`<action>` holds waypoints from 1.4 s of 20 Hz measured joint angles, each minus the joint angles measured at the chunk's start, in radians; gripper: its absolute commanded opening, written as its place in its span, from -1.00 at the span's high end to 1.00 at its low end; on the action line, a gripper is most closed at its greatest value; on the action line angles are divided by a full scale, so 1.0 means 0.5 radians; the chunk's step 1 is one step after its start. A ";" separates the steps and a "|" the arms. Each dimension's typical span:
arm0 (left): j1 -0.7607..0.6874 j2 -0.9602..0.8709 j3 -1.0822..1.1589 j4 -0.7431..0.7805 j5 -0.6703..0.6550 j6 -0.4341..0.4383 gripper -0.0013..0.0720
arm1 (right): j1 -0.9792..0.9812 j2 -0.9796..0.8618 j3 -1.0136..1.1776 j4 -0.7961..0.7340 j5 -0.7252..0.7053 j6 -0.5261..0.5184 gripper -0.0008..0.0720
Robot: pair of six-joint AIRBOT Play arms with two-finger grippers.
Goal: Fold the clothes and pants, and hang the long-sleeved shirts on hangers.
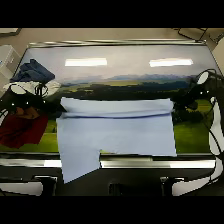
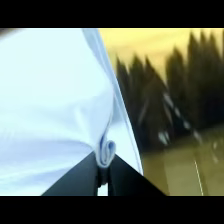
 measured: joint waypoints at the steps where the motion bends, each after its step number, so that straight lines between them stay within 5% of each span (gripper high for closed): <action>1: 0.006 0.000 -0.042 0.047 -0.061 -0.004 0.90 | -0.002 0.002 -0.049 -0.005 0.046 -0.008 0.84; 9: -0.002 0.004 -0.156 0.161 -0.043 -0.044 0.89 | -0.008 0.003 -0.289 0.033 0.130 -0.040 0.83; 10: -0.004 0.004 -0.159 0.166 -0.032 -0.049 0.75 | -0.008 0.003 -0.295 0.037 0.129 -0.040 0.63; 11: -0.004 0.004 -0.161 0.166 -0.030 -0.049 0.28 | -0.008 0.005 -0.301 0.041 0.130 -0.038 0.03; 12: -0.004 0.004 -0.160 0.179 -0.021 -0.050 -0.24 | -0.008 0.009 -0.302 0.043 0.133 -0.033 -0.35; 13: 0.000 0.003 -0.150 0.182 -0.031 -0.054 -0.47 | -0.009 0.023 -0.302 0.065 0.145 -0.033 -0.54; 20: 0.197 0.158 -0.047 0.443 -0.443 -0.074 -0.45 | -0.229 0.315 -0.325 -0.036 0.386 -0.093 -0.58; 28: 0.320 0.807 -1.244 0.532 -0.260 0.049 -0.40 | -0.477 0.762 -1.039 -0.066 0.327 -0.153 -0.56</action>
